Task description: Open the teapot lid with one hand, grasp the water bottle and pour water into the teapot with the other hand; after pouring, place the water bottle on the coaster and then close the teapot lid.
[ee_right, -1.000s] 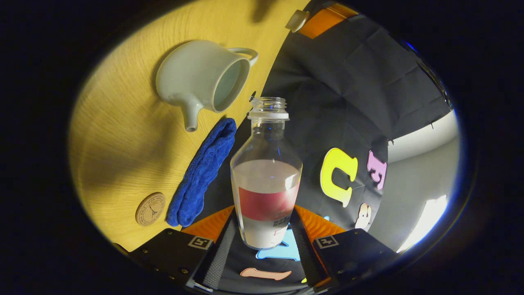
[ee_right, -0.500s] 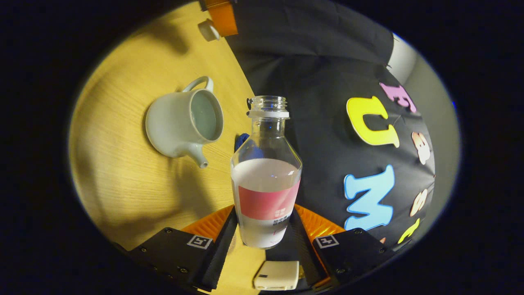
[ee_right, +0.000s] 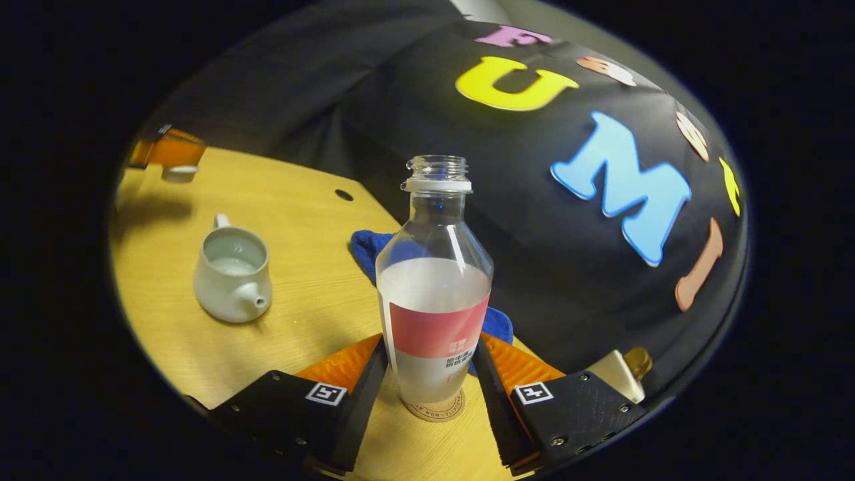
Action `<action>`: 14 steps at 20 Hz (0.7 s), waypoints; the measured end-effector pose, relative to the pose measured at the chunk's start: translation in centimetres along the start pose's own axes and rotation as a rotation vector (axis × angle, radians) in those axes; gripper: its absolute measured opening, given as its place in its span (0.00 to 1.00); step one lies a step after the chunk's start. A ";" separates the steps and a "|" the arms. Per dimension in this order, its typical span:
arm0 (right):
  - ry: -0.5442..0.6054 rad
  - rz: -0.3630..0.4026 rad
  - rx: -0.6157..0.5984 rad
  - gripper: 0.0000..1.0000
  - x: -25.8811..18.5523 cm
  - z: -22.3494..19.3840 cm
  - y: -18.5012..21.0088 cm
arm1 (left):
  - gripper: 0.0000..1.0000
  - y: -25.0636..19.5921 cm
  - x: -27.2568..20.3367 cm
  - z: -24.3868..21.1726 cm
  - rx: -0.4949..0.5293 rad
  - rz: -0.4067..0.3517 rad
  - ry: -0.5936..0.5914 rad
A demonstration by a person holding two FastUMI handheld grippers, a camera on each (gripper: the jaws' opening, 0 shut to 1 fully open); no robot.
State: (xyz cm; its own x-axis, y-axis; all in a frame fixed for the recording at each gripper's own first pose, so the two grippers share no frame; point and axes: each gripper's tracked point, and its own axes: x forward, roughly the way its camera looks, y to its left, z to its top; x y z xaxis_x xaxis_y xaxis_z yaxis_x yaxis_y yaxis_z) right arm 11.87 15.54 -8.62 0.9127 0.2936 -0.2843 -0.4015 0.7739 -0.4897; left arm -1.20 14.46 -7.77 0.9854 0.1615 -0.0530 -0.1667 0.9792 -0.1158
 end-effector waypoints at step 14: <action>0.024 -0.014 0.429 0.77 3.0 -4.3 -2.2 | 0.10 -0.9 0.4 0.3 0.004 -0.004 0.002</action>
State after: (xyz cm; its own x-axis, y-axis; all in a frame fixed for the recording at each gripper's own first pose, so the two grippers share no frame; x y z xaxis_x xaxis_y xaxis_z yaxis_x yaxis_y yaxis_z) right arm 15.19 12.34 -11.93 0.9137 0.2722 -0.3016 -0.3165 0.9424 -0.1081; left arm -0.70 13.72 -7.38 0.9861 0.1569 -0.0547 -0.1622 0.9803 -0.1125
